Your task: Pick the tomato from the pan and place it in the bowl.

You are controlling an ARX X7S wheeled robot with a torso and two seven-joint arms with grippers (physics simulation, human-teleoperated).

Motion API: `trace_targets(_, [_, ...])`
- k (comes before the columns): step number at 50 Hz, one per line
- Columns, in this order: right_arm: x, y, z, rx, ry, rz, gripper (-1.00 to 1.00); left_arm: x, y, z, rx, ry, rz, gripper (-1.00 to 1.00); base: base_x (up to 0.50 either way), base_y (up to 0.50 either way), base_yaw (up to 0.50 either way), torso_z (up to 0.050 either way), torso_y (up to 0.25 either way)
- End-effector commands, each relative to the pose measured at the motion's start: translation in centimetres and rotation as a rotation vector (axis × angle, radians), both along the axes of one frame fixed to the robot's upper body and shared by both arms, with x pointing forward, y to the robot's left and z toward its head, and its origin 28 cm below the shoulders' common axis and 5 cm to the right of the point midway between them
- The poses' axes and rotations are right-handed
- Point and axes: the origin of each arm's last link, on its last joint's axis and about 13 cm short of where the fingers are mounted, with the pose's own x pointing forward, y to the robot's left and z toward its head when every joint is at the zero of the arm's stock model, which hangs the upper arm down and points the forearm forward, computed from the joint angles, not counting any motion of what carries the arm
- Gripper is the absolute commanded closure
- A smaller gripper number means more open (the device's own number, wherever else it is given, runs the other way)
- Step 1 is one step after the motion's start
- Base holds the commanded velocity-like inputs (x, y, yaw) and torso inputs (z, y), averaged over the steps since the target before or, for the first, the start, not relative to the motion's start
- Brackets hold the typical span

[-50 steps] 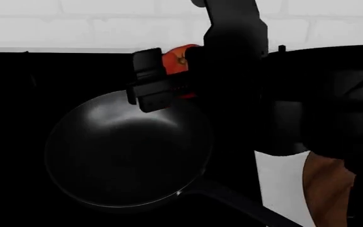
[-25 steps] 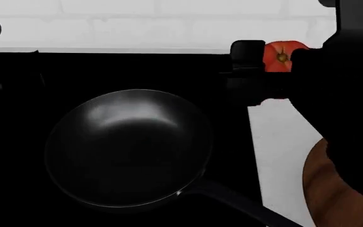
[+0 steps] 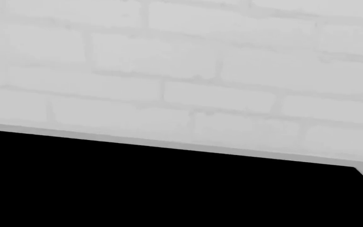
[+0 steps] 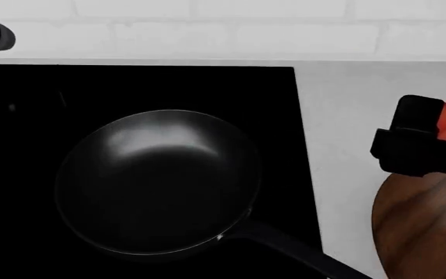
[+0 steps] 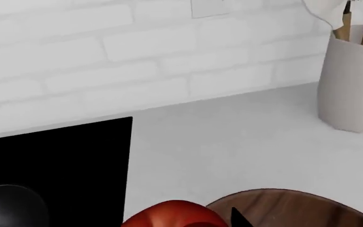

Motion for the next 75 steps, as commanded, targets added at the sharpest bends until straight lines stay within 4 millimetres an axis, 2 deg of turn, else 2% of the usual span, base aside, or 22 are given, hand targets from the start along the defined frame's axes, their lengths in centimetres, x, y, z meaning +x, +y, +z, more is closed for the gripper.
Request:
trace_targets(1, [-1.0, -0.6, -1.2, -0.010, -0.012, -0.052, 1.00, 0.0, -0.2, 0.1, -0.015, -0.014, -0.035, -1.00, 0.00, 0.00, 0.00, 0.000, 0.000])
trace_targets(30, [-1.1, -2.7, -3.4, -0.034, 0.025, -0.212, 1.00, 0.5, -0.2, -0.8, -0.022, 0.000, -0.035, -1.00, 0.00, 0.00, 0.00, 0.000, 0.000])
trace_targets(75, [-0.8, -3.6, -6.0, -0.039, 0.074, -0.266, 1.00, 0.9, -0.1, -1.4, -0.028, 0.012, -0.036, -1.00, 0.00, 0.00, 0.00, 0.000, 0.000])
